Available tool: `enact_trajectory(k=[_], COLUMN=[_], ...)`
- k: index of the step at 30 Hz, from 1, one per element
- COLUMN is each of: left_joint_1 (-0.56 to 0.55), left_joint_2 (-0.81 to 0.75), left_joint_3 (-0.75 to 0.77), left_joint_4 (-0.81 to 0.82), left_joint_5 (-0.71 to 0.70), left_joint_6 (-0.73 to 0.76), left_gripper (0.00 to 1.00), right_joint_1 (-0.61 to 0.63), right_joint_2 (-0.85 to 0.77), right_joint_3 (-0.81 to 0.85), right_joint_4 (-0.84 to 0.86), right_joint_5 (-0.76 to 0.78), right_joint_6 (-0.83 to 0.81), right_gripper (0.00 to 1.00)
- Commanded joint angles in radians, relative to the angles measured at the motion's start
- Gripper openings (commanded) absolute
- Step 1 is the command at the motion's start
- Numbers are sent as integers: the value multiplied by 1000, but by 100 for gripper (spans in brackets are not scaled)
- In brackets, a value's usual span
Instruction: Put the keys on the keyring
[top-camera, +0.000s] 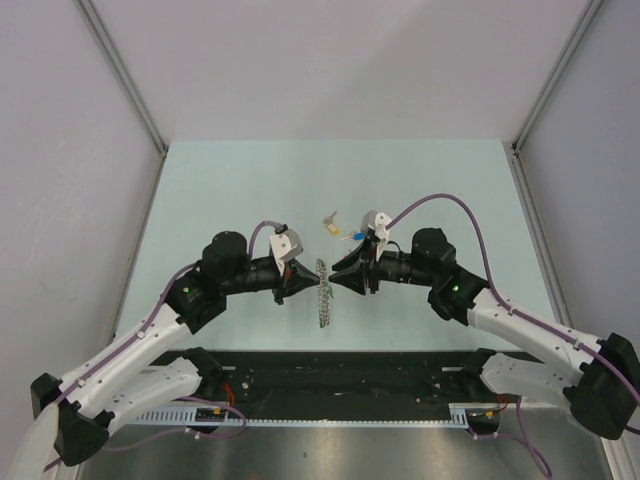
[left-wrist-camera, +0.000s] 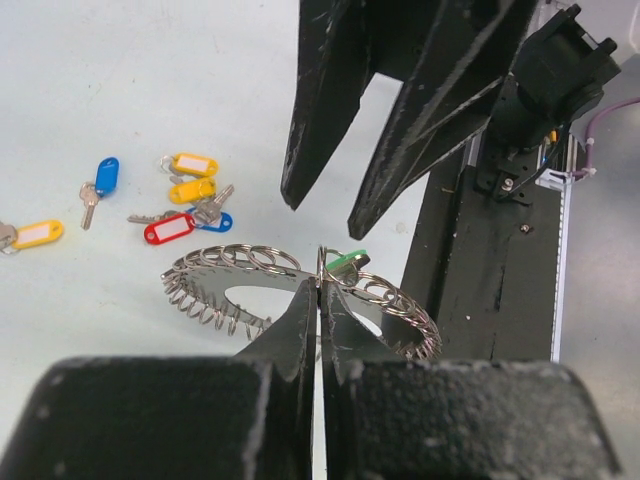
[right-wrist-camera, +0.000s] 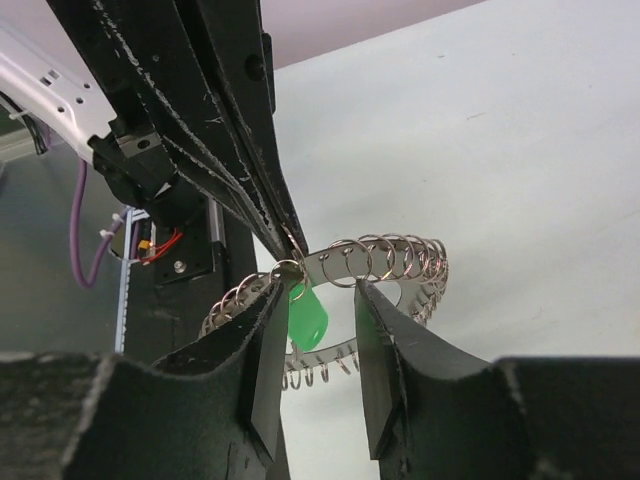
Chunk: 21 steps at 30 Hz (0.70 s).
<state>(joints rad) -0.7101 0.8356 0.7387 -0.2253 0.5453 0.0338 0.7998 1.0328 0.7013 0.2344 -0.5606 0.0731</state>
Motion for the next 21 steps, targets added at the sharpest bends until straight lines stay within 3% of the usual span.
enact_trajectory(k=[1,16,21], left_joint_1=[4,4,4], left_joint_2=[-27,-64,-69], left_joint_3=[-4,-42,-53], left_joint_4=[98,176,198], left_joint_5=[38,19,19], left_joint_6=[3,-21,-28], left_gripper=[1,0,0], right_joint_1=[-14,-43,-53], right_joint_2=[24,78,87], right_joint_3=[17,15,15], right_joint_4=[91,149,164], right_joint_5=[-50,-127,-148], right_joint_6=[108,220,237], right_gripper=[35,23,7])
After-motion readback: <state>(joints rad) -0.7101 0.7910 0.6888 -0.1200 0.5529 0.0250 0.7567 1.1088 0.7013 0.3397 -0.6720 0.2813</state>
